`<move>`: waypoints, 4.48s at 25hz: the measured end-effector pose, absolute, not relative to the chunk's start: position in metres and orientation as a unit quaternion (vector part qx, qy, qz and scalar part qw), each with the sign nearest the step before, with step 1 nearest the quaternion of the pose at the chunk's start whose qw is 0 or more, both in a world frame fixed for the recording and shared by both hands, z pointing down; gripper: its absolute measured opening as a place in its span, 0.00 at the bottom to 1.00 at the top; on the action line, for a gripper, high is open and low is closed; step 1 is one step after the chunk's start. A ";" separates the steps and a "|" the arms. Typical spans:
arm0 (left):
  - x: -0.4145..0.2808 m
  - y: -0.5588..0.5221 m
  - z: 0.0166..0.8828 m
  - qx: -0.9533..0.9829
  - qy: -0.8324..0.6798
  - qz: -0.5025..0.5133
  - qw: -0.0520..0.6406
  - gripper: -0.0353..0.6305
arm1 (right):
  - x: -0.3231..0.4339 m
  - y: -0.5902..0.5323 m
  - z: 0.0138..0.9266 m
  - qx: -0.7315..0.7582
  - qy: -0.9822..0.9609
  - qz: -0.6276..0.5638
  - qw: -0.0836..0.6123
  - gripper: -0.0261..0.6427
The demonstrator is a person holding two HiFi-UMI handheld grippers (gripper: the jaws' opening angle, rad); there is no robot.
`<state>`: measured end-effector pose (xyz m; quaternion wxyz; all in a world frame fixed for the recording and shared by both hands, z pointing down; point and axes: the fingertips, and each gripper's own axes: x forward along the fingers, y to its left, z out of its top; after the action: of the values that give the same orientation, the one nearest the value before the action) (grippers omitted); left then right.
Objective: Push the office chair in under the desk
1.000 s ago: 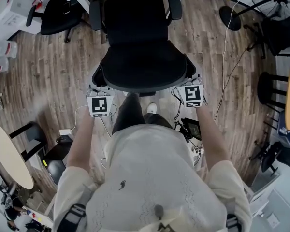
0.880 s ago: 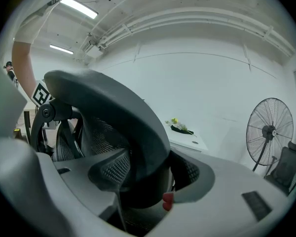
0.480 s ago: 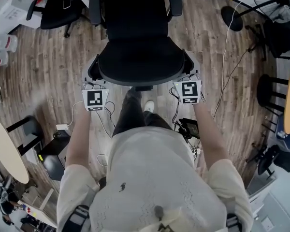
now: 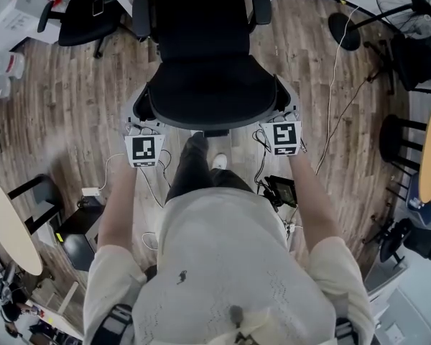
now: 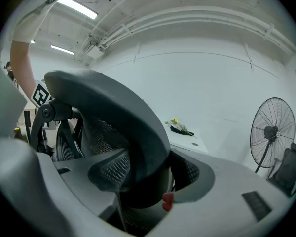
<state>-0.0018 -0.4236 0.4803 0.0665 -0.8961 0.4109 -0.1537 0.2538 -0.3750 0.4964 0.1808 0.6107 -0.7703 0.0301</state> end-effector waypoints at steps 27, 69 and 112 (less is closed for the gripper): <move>0.006 -0.499 0.481 -0.899 0.407 -0.147 0.062 0.39 | 0.262 -0.453 0.497 0.610 -0.770 0.032 0.184 0.43; -0.032 -0.575 0.483 -0.916 0.366 -0.148 0.066 0.40 | 0.221 -0.506 0.502 0.645 -0.741 0.030 0.186 0.44; -0.011 -0.642 0.486 -0.912 0.371 -0.159 0.070 0.39 | 0.241 -0.572 0.504 0.645 -0.742 0.027 0.183 0.43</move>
<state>-0.0105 -0.6416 0.4859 0.0696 -0.9122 0.3713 -0.1588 0.2415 -0.5723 0.5039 0.1829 0.6448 -0.7417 0.0271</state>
